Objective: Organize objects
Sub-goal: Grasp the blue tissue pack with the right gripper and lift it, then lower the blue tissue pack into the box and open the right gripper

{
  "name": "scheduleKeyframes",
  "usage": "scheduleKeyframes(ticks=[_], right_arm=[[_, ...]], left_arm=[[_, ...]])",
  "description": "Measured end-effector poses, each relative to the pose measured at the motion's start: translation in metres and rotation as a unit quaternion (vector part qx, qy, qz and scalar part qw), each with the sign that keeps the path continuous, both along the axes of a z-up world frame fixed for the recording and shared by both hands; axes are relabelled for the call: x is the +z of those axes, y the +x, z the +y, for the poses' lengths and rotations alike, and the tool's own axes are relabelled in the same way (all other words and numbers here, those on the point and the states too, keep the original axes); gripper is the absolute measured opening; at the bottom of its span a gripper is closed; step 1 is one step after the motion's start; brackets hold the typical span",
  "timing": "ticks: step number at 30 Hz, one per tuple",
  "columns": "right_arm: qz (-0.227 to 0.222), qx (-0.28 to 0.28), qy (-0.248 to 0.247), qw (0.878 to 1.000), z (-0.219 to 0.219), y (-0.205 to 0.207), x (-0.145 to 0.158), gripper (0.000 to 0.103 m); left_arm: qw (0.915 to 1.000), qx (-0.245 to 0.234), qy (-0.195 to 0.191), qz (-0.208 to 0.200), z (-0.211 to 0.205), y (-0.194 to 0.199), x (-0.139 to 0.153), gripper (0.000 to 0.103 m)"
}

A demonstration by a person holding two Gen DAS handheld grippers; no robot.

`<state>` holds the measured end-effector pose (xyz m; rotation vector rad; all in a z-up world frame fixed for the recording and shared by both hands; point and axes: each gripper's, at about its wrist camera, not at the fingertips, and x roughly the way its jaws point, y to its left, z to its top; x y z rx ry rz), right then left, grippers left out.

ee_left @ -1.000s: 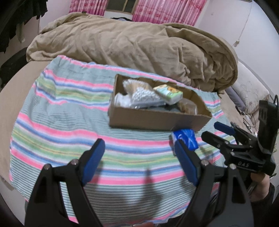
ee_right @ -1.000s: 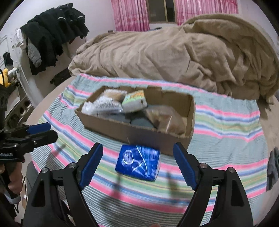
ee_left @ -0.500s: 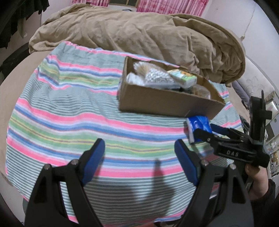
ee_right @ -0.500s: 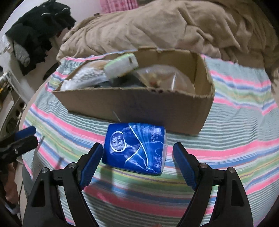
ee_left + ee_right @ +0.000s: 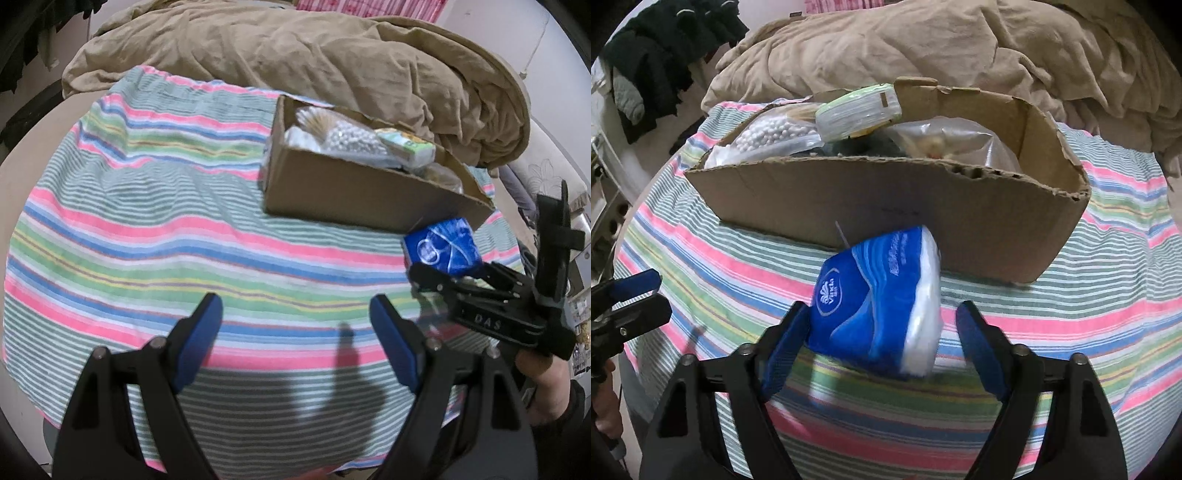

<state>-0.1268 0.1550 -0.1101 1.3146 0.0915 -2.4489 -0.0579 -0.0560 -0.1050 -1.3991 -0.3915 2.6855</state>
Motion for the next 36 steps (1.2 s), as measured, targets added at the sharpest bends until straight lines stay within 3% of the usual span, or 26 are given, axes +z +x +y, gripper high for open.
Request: scheduleKeyframes(ticks=[1, 3, 5, 11, 22, 36], right_arm=[[0.002, 0.003, -0.001, 1.000, 0.000, 0.002, 0.001, 0.061], [0.007, 0.007, 0.001, 1.000, 0.000, 0.004, 0.004, 0.028], [0.005, 0.013, -0.002, 1.000, 0.002, 0.005, 0.006, 0.016], [0.008, 0.013, -0.018, 1.000, 0.011, 0.010, 0.015, 0.014], [0.045, 0.011, -0.046, 0.998, 0.025, 0.020, 0.062, 0.014], [0.081, -0.008, -0.040, 0.996, 0.039, -0.015, 0.092, 0.014]], left_arm=[[1.0000, -0.001, 0.000, 0.000, 0.001, 0.000, 0.001, 0.083], [1.0000, 0.000, -0.001, 0.001, 0.001, 0.000, 0.002, 0.083], [1.0000, 0.000, -0.001, 0.002, 0.001, 0.000, 0.003, 0.083], [1.0000, -0.002, -0.004, 0.009, 0.004, 0.001, 0.010, 0.083], [0.9991, -0.015, -0.006, 0.038, 0.016, -0.005, 0.036, 0.083], [0.9958, -0.020, -0.033, 0.082, 0.013, -0.026, 0.072, 0.083]])
